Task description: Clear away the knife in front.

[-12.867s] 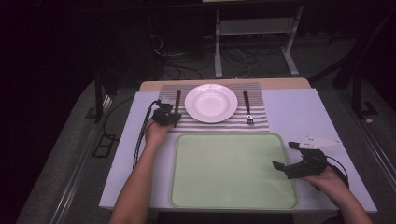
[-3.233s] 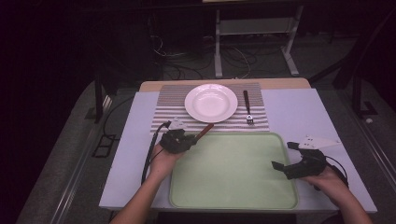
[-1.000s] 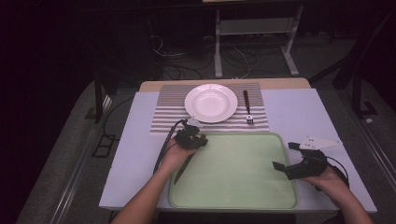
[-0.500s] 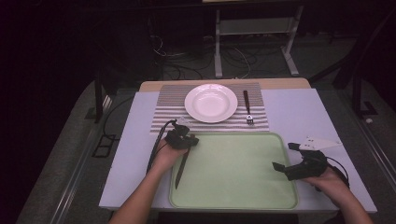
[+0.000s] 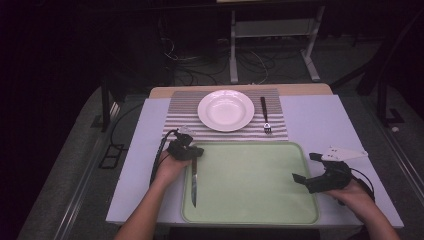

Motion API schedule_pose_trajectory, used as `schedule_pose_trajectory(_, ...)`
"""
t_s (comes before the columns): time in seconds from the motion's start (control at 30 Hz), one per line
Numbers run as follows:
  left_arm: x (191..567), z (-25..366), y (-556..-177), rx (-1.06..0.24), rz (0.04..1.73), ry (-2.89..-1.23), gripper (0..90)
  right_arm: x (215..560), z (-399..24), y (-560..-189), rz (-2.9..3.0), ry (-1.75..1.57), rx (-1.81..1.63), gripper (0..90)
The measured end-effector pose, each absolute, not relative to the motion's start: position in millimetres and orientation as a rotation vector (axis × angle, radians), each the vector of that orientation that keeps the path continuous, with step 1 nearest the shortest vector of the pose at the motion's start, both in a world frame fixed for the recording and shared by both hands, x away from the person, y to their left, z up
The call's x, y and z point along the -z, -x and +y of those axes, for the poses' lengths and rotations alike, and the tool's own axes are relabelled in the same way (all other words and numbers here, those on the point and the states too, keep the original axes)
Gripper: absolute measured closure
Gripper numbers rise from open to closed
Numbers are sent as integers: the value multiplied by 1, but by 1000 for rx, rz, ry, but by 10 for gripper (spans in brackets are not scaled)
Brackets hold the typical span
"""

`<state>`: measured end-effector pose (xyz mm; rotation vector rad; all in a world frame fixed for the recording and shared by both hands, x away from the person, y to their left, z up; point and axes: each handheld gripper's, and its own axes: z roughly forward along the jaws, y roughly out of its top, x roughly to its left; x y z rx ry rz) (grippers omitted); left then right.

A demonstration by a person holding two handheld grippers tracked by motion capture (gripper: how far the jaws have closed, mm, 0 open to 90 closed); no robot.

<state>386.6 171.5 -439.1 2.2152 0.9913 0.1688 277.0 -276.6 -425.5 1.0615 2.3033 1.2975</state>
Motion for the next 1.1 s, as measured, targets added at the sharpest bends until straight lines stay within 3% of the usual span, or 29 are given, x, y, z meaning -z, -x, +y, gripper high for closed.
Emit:
schedule_pose_trajectory(0.23, 439, 174, -387, -162, 988, -2216, 869, 426, -277, -277, 2303, -1063, -1297, 3)
schedule_pose_trajectory(0.43, 428, 172, -380, -186, 918, -2189, 781, 425, -277, -277, 2301, -1064, -1297, 3)
schedule_pose_trajectory(0.67, 411, 179, -366, -214, 837, -2116, 642, 426, -276, -277, 2305, -1061, -1295, 3)
schedule_pose_trajectory(1.1, 403, 202, -332, -223, 770, -2036, 272, 425, -276, -276, 2304, -1057, -1306, 3)
